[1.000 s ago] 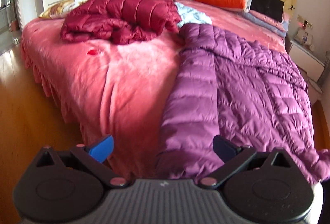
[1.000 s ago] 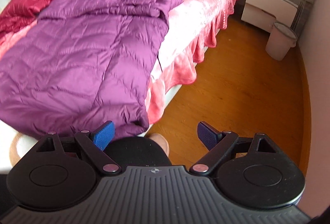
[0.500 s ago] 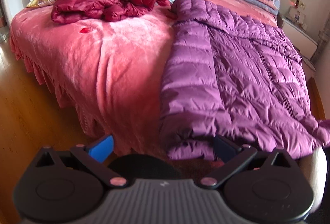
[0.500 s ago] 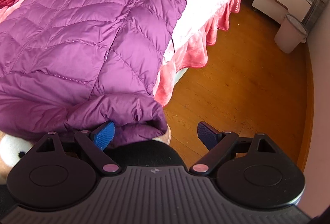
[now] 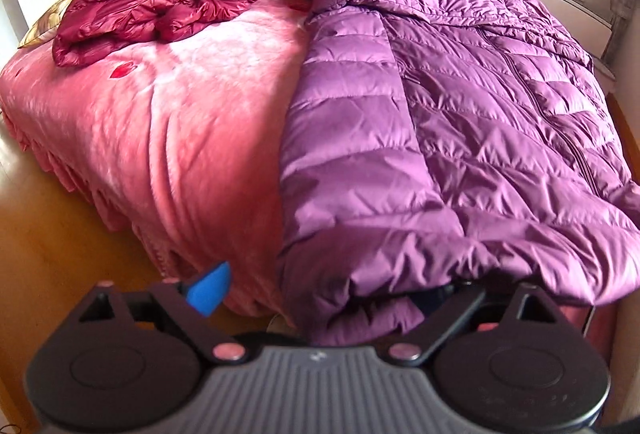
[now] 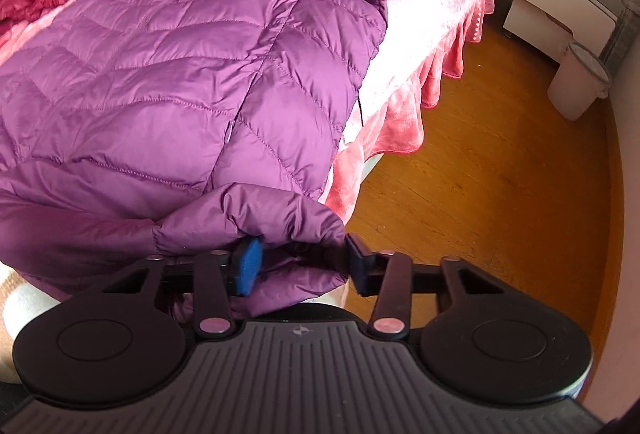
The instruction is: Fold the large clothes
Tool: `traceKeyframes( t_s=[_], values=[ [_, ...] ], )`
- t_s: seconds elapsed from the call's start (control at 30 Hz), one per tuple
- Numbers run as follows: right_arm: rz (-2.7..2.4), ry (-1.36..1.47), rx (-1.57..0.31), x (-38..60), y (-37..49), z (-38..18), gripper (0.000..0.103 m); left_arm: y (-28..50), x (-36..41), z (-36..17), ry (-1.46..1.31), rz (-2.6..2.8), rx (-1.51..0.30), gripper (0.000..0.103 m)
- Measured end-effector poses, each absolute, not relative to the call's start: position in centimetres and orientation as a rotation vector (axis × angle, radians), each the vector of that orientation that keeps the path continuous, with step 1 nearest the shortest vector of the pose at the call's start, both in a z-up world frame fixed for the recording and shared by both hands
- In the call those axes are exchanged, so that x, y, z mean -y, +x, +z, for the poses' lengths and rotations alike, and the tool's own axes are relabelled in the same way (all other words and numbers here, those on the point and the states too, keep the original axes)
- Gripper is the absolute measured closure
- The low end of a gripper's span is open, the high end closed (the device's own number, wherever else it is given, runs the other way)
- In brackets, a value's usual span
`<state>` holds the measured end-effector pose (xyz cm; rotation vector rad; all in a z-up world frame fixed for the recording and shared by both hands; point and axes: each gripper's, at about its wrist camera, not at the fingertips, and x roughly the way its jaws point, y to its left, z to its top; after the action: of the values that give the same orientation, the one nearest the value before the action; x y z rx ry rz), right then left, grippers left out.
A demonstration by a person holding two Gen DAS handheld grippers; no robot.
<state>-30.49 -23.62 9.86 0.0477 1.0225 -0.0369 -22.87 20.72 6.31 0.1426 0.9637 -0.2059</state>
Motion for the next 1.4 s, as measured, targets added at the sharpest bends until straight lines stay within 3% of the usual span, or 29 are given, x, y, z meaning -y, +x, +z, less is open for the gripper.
traceKeyframes(
  t_s=[0.07, 0.13, 0.17, 0.23, 0.33, 0.57, 1.4],
  values=[
    [-0.046, 0.072, -1.014, 23.8, -30.4, 9.8, 0.063, -22.6, -20.7, 6.2, 0.127, -0.227, -0.962, 0.027],
    [-0.055, 0.102, -1.002, 24.2, -30.4, 9.8, 0.071, -22.5, -20.5, 6.4, 0.109, -0.255, -0.953, 0.048],
    [-0.061, 0.115, -0.994, 24.5, -30.4, 9.8, 0.077, -22.5, -20.3, 6.5, 0.11, -0.259, -0.943, 0.051],
    [-0.074, 0.137, -0.976, 24.6, -30.5, 9.8, 0.084, -22.7, -20.2, 6.9, 0.113, -0.26, -0.921, 0.068],
    [-0.083, 0.14, -0.96, 24.7, -30.6, 9.9, 0.087, -22.7, -20.4, 7.5, 0.072, -0.253, -0.895, 0.082],
    [-0.128, 0.143, -0.862, 24.9, -31.7, 11.5, 0.094, -22.5, -21.3, 9.3, -0.085, -0.254, -0.844, 0.089],
    [-0.331, 0.158, -0.407, 26.1, -31.0, 21.5, 0.097, -16.2, -20.7, 17.3, -0.264, -0.303, -0.643, 0.093]
  ],
)
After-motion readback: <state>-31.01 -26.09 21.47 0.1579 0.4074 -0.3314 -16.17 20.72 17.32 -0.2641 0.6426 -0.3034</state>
